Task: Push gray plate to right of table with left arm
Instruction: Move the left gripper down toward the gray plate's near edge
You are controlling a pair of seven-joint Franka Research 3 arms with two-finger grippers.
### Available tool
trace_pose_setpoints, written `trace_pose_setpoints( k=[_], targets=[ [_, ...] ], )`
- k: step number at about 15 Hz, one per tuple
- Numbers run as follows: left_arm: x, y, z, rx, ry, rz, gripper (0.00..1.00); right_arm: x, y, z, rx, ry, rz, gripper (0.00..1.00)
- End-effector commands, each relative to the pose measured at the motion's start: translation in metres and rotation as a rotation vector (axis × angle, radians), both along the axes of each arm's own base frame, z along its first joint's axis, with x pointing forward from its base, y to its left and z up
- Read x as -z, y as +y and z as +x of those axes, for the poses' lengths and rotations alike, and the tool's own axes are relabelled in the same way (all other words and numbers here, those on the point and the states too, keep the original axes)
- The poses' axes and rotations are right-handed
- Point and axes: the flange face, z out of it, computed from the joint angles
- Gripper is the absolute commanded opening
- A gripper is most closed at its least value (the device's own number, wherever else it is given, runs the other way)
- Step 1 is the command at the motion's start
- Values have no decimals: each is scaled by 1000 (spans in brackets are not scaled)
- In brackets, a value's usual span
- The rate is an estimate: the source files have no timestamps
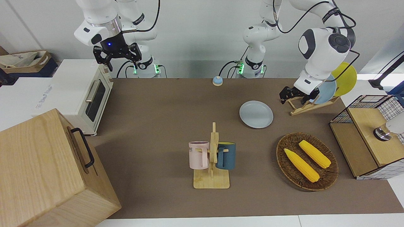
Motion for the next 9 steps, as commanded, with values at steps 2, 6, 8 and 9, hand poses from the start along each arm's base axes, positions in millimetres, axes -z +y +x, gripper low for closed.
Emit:
trace_pose_setpoints(
  k=[2,6,8,9],
  targets=[
    [12,-6,-18,0,-20,2,998,-4,-3,-3,6,3,9,983],
    [19,-5,-22,-2,-20,4,998,-4,-2,-3,4,5,9,983],
    [19,-5,-22,-2,-20,3,998,-4,-2,-3,4,3,9,983],
    [19,-5,-22,-3,-20,2,998,-4,-2,-3,4,3,9,983]
  ],
)
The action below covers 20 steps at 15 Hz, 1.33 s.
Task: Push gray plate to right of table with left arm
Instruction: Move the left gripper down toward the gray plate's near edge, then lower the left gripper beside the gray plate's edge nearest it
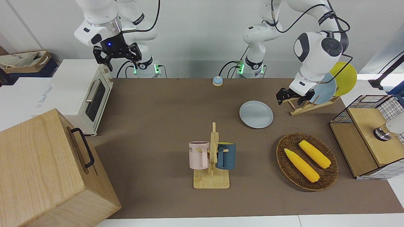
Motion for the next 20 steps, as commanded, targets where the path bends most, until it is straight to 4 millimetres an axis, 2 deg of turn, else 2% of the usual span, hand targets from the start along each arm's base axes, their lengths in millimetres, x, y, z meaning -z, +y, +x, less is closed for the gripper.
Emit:
trace_pose_setpoints(
  k=[1,20],
  targets=[
    [-1,-2,-10,-10,-22,-12,998,-4,-2,-3,4,3,9,983],
    [8,-3,-14,-9,-9,-15,998,-4,-2,-3,4,3,9,983]
  ],
)
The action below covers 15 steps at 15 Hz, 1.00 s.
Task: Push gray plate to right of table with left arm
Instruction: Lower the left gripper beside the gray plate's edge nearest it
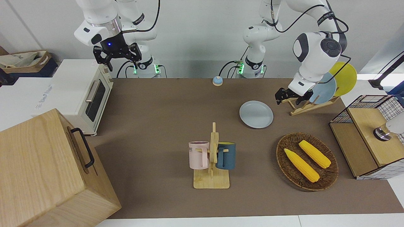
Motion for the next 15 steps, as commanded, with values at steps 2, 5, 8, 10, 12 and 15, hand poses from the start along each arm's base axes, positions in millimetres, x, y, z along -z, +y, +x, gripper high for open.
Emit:
trace_pose_setpoints(
  k=[2,5,8,10,12,15],
  targets=[
    [3,-2,-10,-1,-14,-2,998,-4,-2,-3,6,3,9,983],
    [9,-2,-12,1,-8,0,998,-4,-2,-3,6,3,9,983],
    [35,-1,-26,-6,-59,9,998,-4,-2,-3,4,3,9,983],
    [48,-1,-34,-12,-71,8,998,-4,-3,-3,6,3,9,983],
    [53,0,-36,-8,-69,-1,998,-4,-2,-3,6,3,9,983],
    [72,1,-43,-11,-91,0,998,-4,-3,-3,6,3,9,983]
  ],
)
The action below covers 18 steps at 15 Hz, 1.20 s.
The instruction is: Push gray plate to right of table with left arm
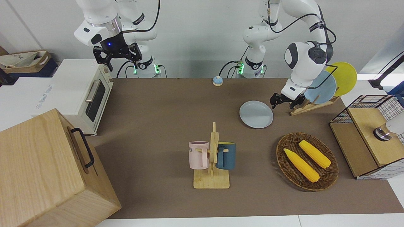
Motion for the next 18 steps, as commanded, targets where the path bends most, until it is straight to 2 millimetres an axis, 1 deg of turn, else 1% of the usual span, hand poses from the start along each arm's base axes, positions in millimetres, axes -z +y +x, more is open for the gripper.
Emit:
trace_pose_setpoints(
  k=[1,3,4,8,12,14,18],
  targets=[
    [22,1,-21,-2,-48,-2,998,-4,-3,-3,6,3,9,983],
    [40,2,-29,-5,-68,-1,998,-4,-3,-3,7,3,9,983],
    [45,3,-32,-7,-75,0,998,-4,-3,-3,6,3,9,983],
    [60,3,-38,-5,-88,0,998,-4,-2,-3,4,3,9,983],
    [81,4,-49,-7,-111,2,995,-4,-2,-3,4,3,9,983],
    [85,4,-51,-8,-108,2,991,-4,-3,-3,7,3,9,983],
    [87,4,-52,-8,-105,1,975,-4,-3,-3,7,3,9,983]
  ],
)
